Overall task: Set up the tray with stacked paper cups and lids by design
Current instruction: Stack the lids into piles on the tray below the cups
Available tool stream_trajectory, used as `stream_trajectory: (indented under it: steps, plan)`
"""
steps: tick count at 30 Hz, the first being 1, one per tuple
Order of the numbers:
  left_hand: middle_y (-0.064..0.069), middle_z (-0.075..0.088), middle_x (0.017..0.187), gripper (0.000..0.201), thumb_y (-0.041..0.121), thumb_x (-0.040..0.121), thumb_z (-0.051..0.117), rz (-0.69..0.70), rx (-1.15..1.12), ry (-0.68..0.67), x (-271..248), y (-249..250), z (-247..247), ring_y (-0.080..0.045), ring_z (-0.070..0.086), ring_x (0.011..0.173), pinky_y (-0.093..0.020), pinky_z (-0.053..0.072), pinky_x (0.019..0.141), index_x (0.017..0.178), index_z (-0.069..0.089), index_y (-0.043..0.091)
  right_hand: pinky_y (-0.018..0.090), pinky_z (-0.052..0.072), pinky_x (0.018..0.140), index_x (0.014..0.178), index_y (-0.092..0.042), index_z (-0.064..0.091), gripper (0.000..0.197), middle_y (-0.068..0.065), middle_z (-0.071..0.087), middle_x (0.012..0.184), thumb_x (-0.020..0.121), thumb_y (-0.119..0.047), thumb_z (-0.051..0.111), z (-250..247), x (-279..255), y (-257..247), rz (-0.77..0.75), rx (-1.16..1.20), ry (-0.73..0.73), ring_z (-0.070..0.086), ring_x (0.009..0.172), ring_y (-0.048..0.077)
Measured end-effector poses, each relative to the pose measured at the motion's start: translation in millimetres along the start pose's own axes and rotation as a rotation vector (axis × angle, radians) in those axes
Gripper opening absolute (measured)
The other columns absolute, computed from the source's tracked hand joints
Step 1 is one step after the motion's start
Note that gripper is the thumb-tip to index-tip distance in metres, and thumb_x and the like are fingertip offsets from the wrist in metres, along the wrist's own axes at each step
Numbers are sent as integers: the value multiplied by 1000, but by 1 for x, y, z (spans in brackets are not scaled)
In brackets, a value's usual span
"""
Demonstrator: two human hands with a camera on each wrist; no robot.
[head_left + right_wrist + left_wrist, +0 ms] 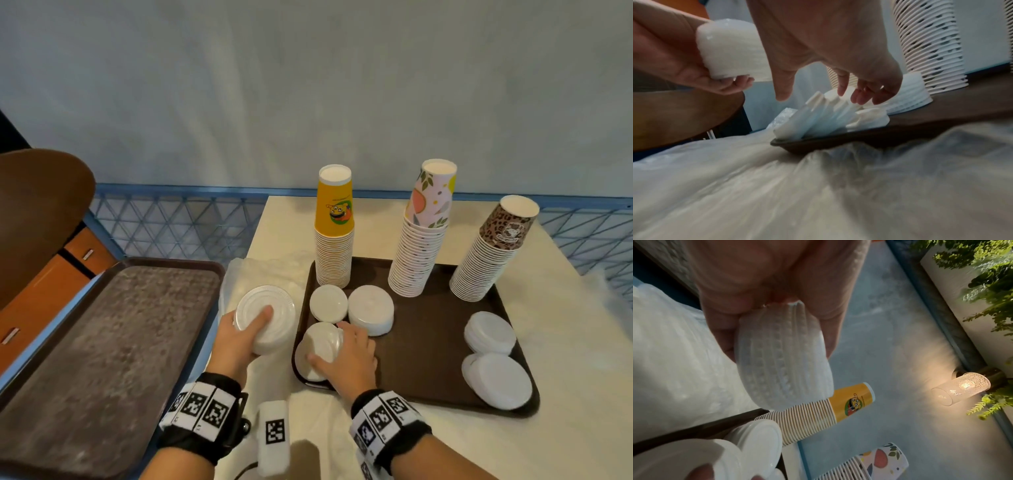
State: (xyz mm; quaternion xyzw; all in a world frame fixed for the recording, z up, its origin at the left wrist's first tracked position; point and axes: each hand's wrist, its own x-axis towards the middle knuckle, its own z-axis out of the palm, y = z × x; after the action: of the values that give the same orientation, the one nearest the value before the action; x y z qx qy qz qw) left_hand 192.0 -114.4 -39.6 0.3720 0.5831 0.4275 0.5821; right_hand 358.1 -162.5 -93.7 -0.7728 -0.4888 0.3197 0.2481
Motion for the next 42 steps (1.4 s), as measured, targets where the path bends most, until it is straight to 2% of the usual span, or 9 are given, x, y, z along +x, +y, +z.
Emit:
stream_trajectory:
  steps: [5, 12, 16, 21, 23, 26, 31, 35, 42]
  plan:
    - [-10, 69, 105, 28, 22, 83, 67, -23, 22, -52, 2, -7, -7, -23, 65, 96, -34, 54, 71, 109, 61, 15, 42, 28, 108, 138, -35, 32, 73, -6, 37, 141, 75, -56, 63, 12, 10, -3, -22, -107, 12, 28, 131, 22]
    - [-9, 64, 117, 53, 33, 78, 71, -109, 84, -95, 17, -20, -15, -25, 61, 106, -37, 56, 76, 125, 52, 16, 41, 33, 102, 120, -33, 40, 51, -3, 49, 121, 78, -55, 58, 5, 15, 3, -17, -131, -11, 39, 123, 20]
    - [-8, 60, 122, 62, 35, 76, 73, -159, 103, -92, 25, -29, -11, -26, 59, 109, -37, 55, 77, 129, 46, 17, 43, 31, 104, 127, -35, 40, 54, -4, 47, 126, 80, -54, 57, -5, 14, 16, 14, -100, -44, 35, 126, 19]
    - [-9, 59, 122, 93, 55, 50, 78, -199, 247, -148, 27, -42, 14, -27, 58, 109, -45, 55, 83, 128, 46, 15, 39, 36, 104, 128, -29, 45, 52, -1, 53, 123, 82, -49, 60, -28, 7, 51, 76, -8, -7, 35, 123, 21]
    - [-9, 58, 123, 86, 51, 58, 80, -201, 304, -152, 23, -47, 31, -27, 57, 110, -47, 52, 91, 127, 45, 14, 32, 38, 97, 126, -26, 48, 49, 2, 57, 121, 83, -44, 63, -38, 6, 63, 76, 33, 8, 37, 119, 22]
    - [-10, 55, 127, 71, 39, 74, 75, -179, 409, -142, 19, -56, 53, -26, 54, 111, -38, 46, 98, 129, 41, 10, 26, 35, 87, 122, -27, 49, 44, 0, 58, 115, 83, -40, 64, -52, 4, 77, 67, 62, 20, 37, 113, 18]
    - [-12, 52, 132, 71, 37, 77, 72, -138, 525, -149, 15, -60, 72, -28, 50, 120, -32, 39, 96, 132, 39, 9, 29, 36, 94, 125, -25, 48, 46, 1, 56, 117, 84, -39, 63, -66, 5, 93, 80, 40, 35, 36, 117, 20]
    - [-12, 56, 129, 67, 41, 76, 72, -51, 639, -128, 18, -64, 77, -26, 54, 114, -29, 42, 89, 128, 47, 6, 27, 32, 93, 126, -24, 47, 46, -2, 53, 121, 85, -39, 63, -71, 2, 102, 72, 45, 39, 32, 119, 21]
    - [-13, 41, 138, 68, 48, 80, 64, 35, 839, -10, 4, -65, 83, -28, 39, 127, -38, 32, 109, 134, 44, 12, 31, 29, 103, 129, -24, 45, 45, -1, 48, 131, 89, -38, 58, -81, 2, 108, 24, 2, 11, 34, 121, 21]
